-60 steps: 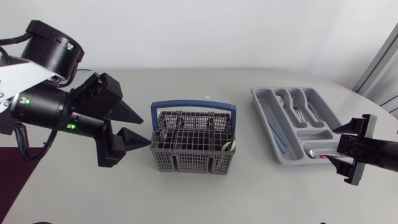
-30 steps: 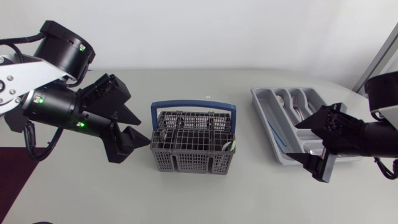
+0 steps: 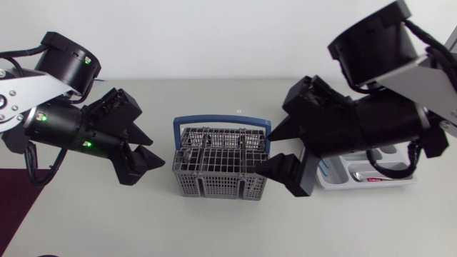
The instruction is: Unload the cutlery basket into the drawer organizer.
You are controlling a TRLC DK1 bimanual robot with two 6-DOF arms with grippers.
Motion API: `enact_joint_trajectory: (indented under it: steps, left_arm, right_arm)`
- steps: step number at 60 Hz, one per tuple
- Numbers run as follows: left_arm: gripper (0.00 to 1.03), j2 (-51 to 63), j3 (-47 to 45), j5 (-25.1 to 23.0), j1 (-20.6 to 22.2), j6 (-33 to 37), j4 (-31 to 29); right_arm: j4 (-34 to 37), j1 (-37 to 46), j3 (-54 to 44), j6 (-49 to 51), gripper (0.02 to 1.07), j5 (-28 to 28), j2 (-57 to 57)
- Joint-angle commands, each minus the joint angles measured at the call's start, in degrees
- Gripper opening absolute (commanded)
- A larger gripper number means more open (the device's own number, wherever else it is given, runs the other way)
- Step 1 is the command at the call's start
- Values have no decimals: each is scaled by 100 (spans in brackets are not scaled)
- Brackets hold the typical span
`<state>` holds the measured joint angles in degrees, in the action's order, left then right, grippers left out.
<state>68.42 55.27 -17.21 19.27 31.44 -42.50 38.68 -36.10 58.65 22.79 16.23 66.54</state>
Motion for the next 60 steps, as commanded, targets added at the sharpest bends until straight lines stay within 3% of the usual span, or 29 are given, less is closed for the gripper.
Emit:
enact_joint_trajectory:
  steps: [1,17,36,49,60]
  left_arm:
    - [98,-57,-165,7,-55,-59,5]
    - [98,-57,-306,-107,-283,90,75]
    - [98,-13,-367,-142,-318,99,216]
    - [98,4,-446,-239,-380,266,277]
    - [98,31,-596,-705,-731,820,374]
  right_arm:
    - [79,-275,375,-661,98,-32,403]
    - [44,-838,937,-1496,98,-14,1379]
    - [-27,-934,1482,-1936,98,73,2249]
    - [-545,-952,1693,-2375,98,249,2680]
    - [-1081,-987,1720,-2815,97,188,2987]
